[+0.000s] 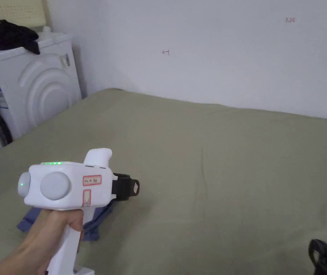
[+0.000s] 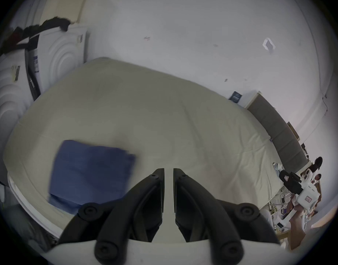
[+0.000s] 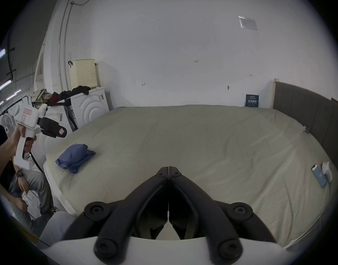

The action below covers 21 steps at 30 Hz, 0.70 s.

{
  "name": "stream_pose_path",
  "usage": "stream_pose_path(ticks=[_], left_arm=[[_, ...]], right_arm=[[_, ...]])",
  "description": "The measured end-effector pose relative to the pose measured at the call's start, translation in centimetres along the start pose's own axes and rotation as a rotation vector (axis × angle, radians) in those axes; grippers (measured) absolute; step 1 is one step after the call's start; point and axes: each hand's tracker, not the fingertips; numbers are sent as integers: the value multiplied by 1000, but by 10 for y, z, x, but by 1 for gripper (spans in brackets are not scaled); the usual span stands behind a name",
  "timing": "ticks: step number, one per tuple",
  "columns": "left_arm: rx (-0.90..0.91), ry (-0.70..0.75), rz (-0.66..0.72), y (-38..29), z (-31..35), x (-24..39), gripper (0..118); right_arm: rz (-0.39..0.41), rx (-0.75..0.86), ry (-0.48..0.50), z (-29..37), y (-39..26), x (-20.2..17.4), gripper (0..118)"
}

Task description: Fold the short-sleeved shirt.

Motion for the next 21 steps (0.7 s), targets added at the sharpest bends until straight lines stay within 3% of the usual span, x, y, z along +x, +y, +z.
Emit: stream_pose_path(ticks=[5,7,10,21], left_arm=[[162,0,-121,-32,-7,106,9],[269,-26,-106,-40,0,138,9],[371,105,-246,-51,8,180,9],[505,214,-344,-59,36,217,9]], right_arm=[[-9,42,-62,25,15,11,1],[0,60,-104,35,19,14,1],[12,88,-174,50,23,18,1],[15,171,-274,80,26,25,1]])
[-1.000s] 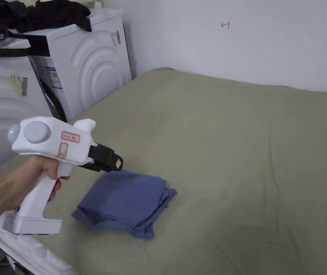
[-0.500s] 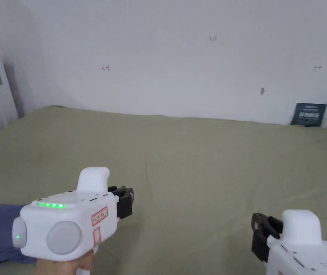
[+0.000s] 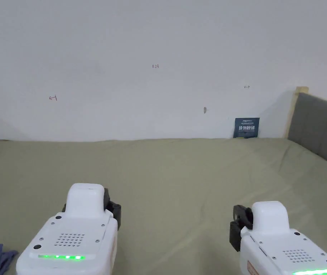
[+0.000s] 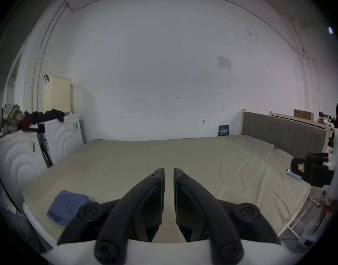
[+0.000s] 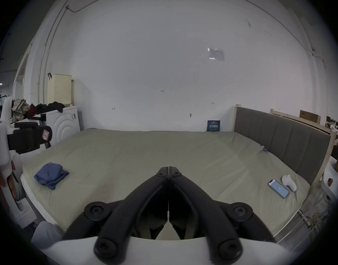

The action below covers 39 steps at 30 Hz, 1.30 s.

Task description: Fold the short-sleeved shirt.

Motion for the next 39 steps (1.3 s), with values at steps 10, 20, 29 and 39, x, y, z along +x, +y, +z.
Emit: stream_pose_path(ticks=[10,20,29,39], left_arm=[[8,19,6,2,7,-11,9],[9,112,6,-2,-7,-18,118],[-144,95,6,13,-1,-21,118],[-88,-1,51,16,15,-25,118]], right_arm=[[-4,24,-1,4,1,-5,1],[8,70,-29,5,1,-6,118],[35,63,-20,6,8,-12,118],[21,63,-2,8,18,-10,118]])
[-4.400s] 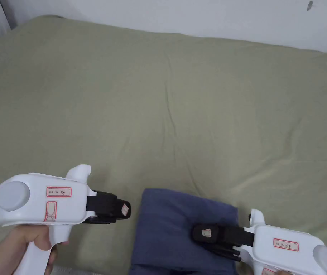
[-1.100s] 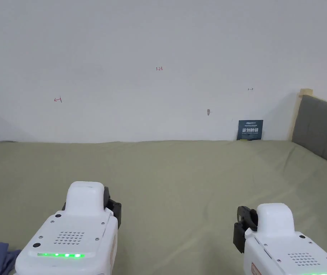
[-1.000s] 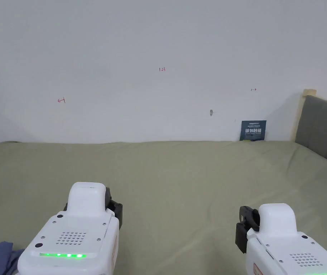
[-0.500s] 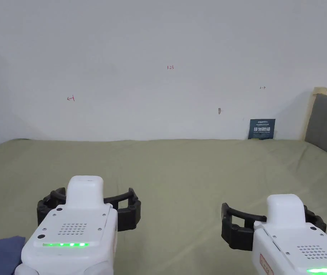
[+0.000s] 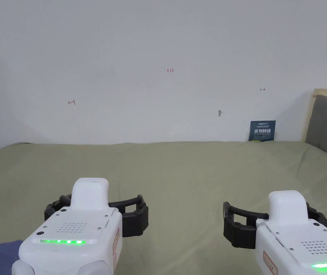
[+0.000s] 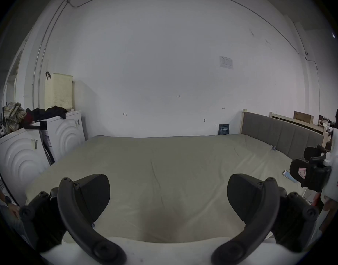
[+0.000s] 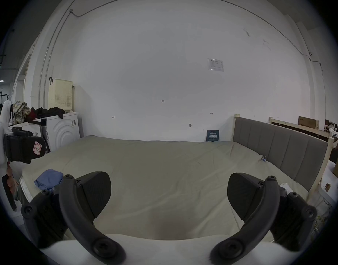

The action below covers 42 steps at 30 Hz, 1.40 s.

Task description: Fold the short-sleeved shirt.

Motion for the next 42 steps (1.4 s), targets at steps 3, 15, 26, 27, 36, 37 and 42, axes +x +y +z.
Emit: stream_pose_path(ticks=[3,15,26,27,36,37,42], left_arm=[[7,-4,-30,-1,1,1,118],[-1,10,-7,-3,-5,-3,118],[-9,46,-64,-7,-5,3,118],[-12,41,-63,-7,-5,2,118],[-33,34,-27,-8,-9,-4,118],[-34,30,-24,-8,-9,-5,118],[-33,40,-26,-9,-9,-3,118]], right_arm=[[-2,8,-1,0,1,0,118],[-27,-3,-3,-2,2,6,118],[-20,-7,-8,-3,3,7,118],[-21,-8,-11,-3,3,7,118],[-23,-15,-19,-4,3,10,118],[-23,-14,-21,-4,3,11,118],[-29,-18,-20,-5,2,13,118]])
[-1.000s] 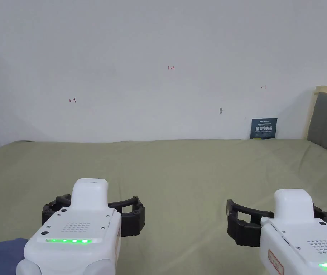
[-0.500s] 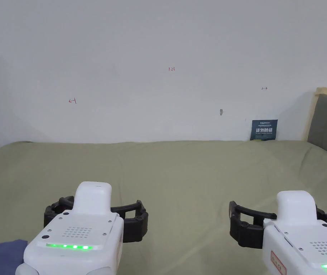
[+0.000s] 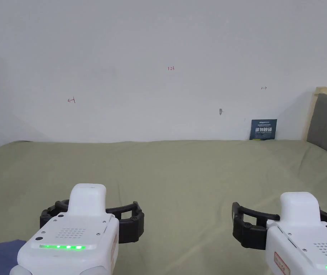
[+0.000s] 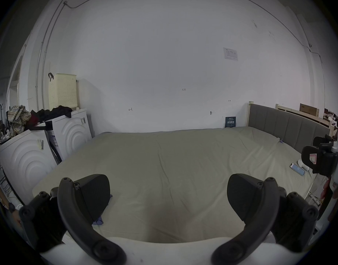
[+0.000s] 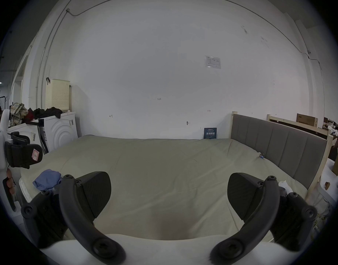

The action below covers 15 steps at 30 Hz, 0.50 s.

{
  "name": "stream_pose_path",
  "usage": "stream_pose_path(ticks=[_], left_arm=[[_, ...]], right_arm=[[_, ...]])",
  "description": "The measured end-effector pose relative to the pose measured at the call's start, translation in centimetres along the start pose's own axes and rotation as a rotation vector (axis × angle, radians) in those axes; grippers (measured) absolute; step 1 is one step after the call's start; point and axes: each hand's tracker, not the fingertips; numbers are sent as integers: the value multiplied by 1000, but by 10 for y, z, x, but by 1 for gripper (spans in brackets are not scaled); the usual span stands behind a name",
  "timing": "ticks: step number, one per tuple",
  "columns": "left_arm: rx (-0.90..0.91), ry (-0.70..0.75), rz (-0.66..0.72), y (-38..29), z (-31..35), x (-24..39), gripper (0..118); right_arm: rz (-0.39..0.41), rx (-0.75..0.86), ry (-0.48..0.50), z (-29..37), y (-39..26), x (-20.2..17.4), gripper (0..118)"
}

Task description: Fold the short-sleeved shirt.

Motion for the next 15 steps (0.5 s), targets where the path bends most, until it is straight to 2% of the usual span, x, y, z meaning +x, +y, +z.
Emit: stream_pose_path(ticks=[15], left_arm=[[-17,1,-14,-1,-2,4,118]], right_arm=[[-6,-7,-1,0,-2,2,118]])
